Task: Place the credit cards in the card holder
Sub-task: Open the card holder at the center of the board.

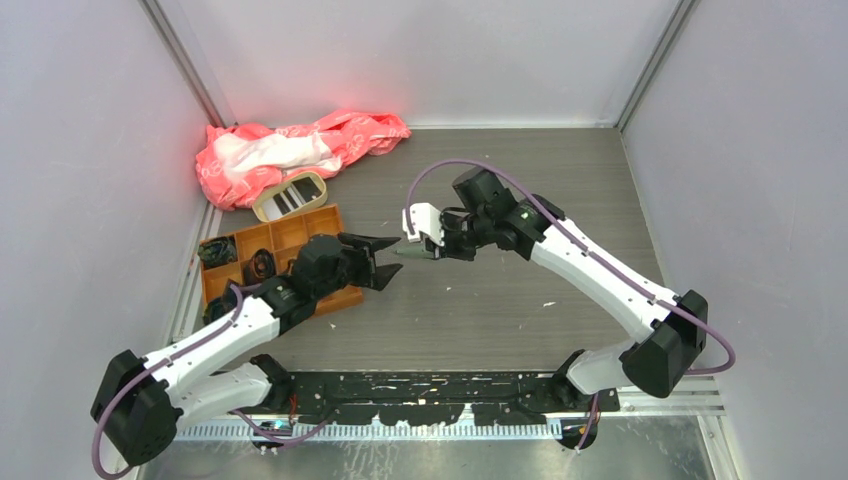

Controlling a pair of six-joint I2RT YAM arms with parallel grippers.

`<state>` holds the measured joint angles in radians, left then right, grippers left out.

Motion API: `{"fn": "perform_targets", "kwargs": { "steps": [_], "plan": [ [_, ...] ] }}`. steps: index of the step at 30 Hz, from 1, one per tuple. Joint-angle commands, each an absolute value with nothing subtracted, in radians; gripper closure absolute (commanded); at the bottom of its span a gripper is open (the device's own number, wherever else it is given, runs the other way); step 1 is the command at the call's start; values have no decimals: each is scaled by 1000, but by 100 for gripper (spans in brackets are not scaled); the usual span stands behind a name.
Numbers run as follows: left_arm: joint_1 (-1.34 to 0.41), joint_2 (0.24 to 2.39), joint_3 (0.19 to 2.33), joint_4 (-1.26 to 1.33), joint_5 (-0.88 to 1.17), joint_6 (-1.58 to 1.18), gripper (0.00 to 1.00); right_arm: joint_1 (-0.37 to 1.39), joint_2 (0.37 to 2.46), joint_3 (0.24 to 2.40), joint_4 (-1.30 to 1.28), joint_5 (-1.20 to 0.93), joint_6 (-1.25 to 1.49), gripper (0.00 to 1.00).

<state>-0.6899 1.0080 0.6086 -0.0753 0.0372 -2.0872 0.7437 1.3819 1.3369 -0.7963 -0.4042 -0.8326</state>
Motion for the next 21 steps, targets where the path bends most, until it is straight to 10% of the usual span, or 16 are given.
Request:
{"fn": "perform_targets", "kwargs": {
  "steps": [1,7,21],
  "plan": [
    [-691,934,561,64,-47,-2003,32,689,1377,1381,-810,-467,-738,99],
    [-687,771,469,189,-52,-1434,13,582,1410,1444,-1148,-696,-937,99],
    [-735,823,418,556,424,-736,12,581,1681,1624,-1611,-1001,-1090,99]
  ]
}}
